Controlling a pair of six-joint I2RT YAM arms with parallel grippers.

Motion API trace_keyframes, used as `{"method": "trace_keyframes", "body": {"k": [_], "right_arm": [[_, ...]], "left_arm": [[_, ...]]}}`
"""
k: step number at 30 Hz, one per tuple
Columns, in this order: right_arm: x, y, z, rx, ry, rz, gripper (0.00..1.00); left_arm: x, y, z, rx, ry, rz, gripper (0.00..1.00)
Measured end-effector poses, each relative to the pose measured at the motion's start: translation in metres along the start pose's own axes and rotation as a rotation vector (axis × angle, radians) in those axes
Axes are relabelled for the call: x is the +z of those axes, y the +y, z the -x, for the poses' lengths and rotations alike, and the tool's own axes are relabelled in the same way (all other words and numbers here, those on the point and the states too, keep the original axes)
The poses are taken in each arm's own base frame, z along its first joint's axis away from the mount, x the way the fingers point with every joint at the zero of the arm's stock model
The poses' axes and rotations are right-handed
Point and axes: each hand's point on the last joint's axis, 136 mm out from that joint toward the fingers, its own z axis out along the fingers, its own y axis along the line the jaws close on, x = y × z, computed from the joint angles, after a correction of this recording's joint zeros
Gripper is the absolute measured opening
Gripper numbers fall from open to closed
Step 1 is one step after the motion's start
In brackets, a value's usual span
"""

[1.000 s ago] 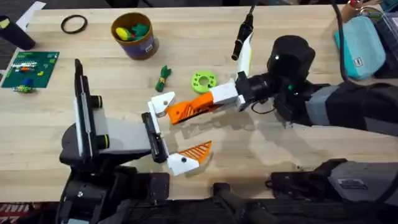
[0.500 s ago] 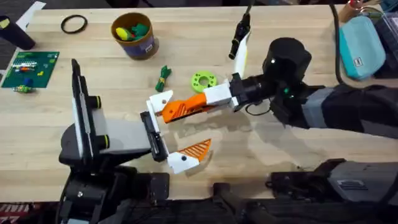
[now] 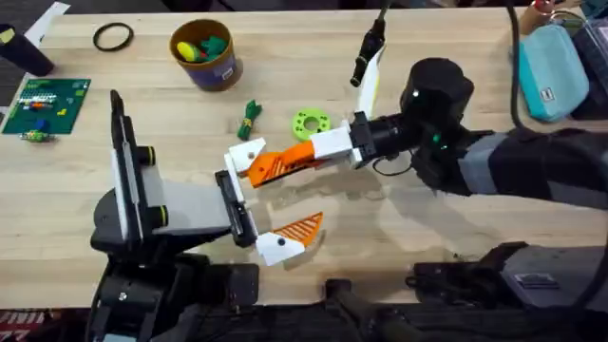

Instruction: Pick up the gripper from the table and insert it into the empty holder that is missing its gripper. Then pick up a screw, insert it into the mounting hole, and use the screwdriver to tighten it. Finally, clean up the table by picking up the vegetable and placing it into the bucket.

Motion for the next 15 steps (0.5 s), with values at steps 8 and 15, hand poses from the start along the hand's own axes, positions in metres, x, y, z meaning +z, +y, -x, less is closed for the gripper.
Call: {"method": "trace_keyframes", "body": {"k": [8, 15], "right_arm": [[0.0015, -0.0034, 0.0048, 0.026, 0.001, 0.0, 0.018], [0.0018, -0.003, 0.0083, 0.036, -0.011, -0.003, 0.018]], "left_arm": [[0.0003, 0.0006, -0.0015, -0.017, 0.005, 0.0, 0.981], [0.0003, 0.0011, -0.0015, -0.016, 0.006, 0.003, 0.981]]}}
